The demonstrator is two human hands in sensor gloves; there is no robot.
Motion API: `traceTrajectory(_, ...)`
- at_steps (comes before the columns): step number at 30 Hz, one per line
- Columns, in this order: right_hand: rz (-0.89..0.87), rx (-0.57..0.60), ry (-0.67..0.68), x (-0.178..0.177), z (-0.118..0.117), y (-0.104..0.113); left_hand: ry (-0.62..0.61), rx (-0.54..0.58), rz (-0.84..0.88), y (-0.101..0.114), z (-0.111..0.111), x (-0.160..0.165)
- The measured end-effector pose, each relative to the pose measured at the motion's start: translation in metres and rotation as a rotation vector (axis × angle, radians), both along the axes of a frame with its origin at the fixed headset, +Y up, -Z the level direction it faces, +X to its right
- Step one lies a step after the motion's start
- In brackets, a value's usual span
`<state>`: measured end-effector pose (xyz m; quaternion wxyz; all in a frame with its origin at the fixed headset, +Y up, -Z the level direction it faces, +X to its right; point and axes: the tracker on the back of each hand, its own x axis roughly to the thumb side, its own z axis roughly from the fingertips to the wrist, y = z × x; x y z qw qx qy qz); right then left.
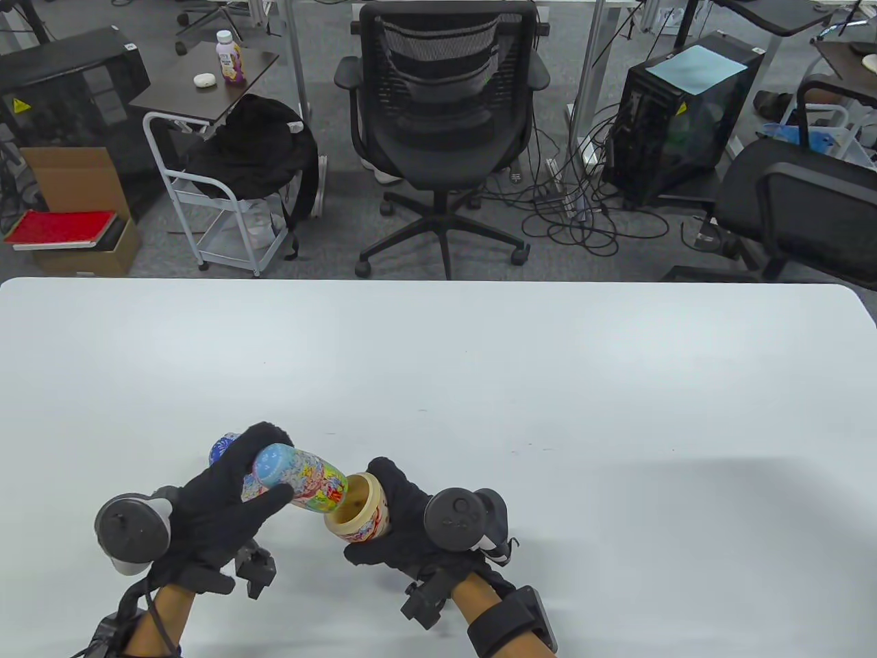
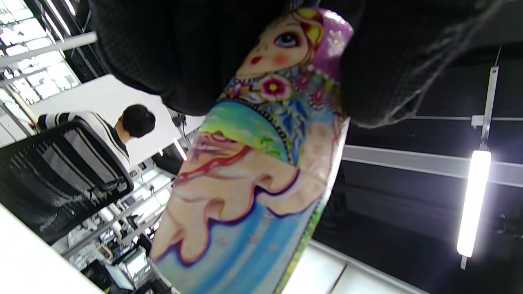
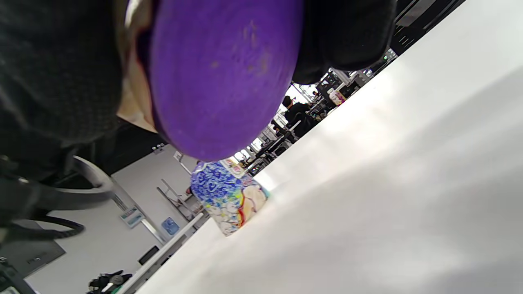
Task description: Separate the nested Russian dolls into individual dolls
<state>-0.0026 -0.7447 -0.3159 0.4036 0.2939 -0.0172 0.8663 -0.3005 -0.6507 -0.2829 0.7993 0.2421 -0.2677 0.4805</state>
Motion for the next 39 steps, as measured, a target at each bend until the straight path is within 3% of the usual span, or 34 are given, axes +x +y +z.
traceTrajectory(5,-0.04,0.009,-0.078,0.011,-0.004,0.006,0.096,0.003,-0.086,-0.002,-0.001,-0.008)
traceTrajectory(9,-0.103,0.022,-0.127,0.025,-0.007,0.015,0.138,-0.046,-0.246,-0.017,-0.01,0.002)
traceTrajectory(17,-0.234,-0.011,-0.153,0.039,-0.01,0.015,0.075,-0.141,-0.444,-0.053,-0.024,0.033)
traceTrajectory(26,-0.207,-0.003,-0.133,0.036,-0.01,0.013,0.017,-0.171,-0.58,-0.077,-0.034,0.056)
traceTrajectory(34,-0.209,-0.01,-0.125,0.035,-0.01,0.012,0.009,-0.18,-0.605,-0.076,-0.034,0.054)
traceTrajectory(37,-0.21,-0.007,-0.123,0.035,-0.009,0.012,0.031,-0.155,-0.504,-0.062,-0.033,0.038)
traceTrajectory(39,-0.213,-0.005,-0.117,0.034,-0.009,0.013,0.112,-0.104,-0.413,-0.052,-0.03,0.018)
